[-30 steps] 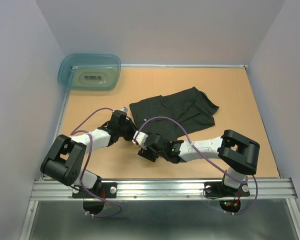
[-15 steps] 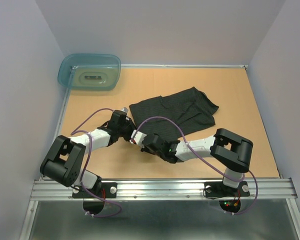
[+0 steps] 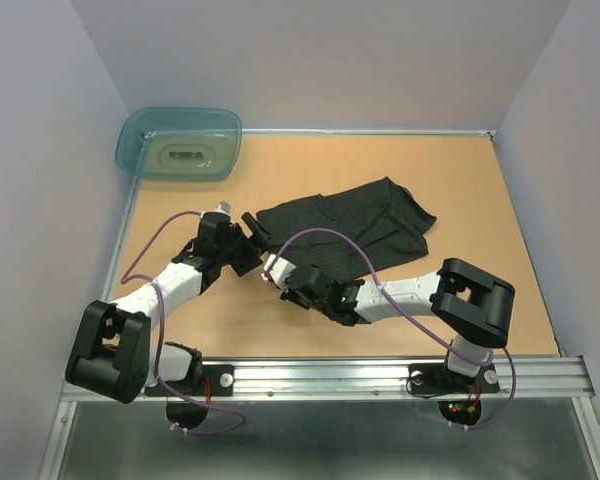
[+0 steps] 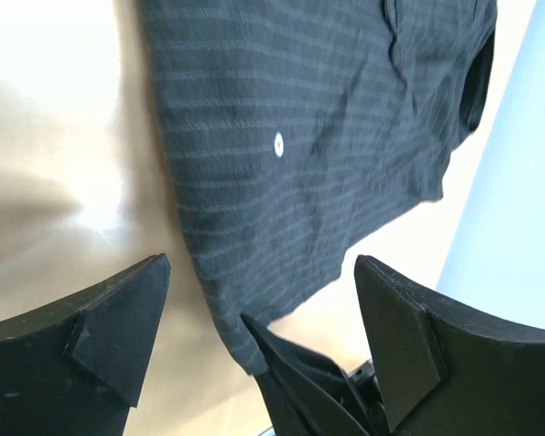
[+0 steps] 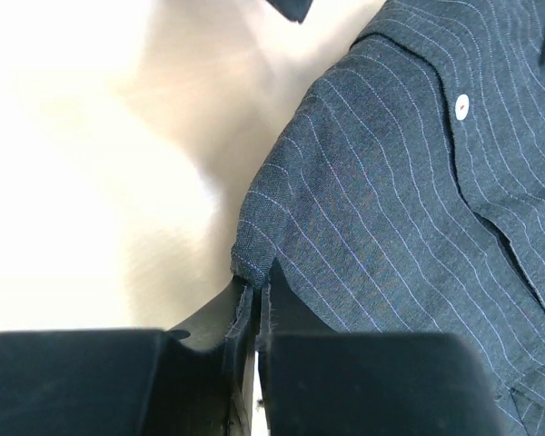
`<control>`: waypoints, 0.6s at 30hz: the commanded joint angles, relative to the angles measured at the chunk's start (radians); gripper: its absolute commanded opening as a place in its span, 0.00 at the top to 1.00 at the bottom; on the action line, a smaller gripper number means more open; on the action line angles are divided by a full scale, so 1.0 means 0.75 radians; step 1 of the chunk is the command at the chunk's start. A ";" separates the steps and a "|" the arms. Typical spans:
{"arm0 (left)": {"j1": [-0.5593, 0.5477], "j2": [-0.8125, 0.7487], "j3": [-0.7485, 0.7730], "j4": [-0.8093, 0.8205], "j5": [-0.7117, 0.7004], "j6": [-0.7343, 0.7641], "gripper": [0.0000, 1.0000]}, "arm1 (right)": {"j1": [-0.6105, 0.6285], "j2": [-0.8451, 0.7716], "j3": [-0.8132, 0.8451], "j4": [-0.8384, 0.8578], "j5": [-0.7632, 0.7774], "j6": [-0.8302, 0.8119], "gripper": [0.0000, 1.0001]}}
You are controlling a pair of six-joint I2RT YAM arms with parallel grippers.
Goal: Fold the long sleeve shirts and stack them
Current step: Fold the shirt
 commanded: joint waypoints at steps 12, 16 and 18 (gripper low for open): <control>0.047 0.174 -0.052 0.222 0.127 -0.063 0.05 | 0.014 -0.109 0.005 0.139 -0.060 0.162 0.99; 0.047 0.258 -0.044 0.320 0.146 -0.069 0.06 | 0.014 -0.119 -0.005 0.145 -0.075 0.187 0.99; 0.047 0.289 -0.054 0.363 0.154 -0.075 0.07 | 0.014 -0.121 -0.007 0.145 -0.081 0.199 1.00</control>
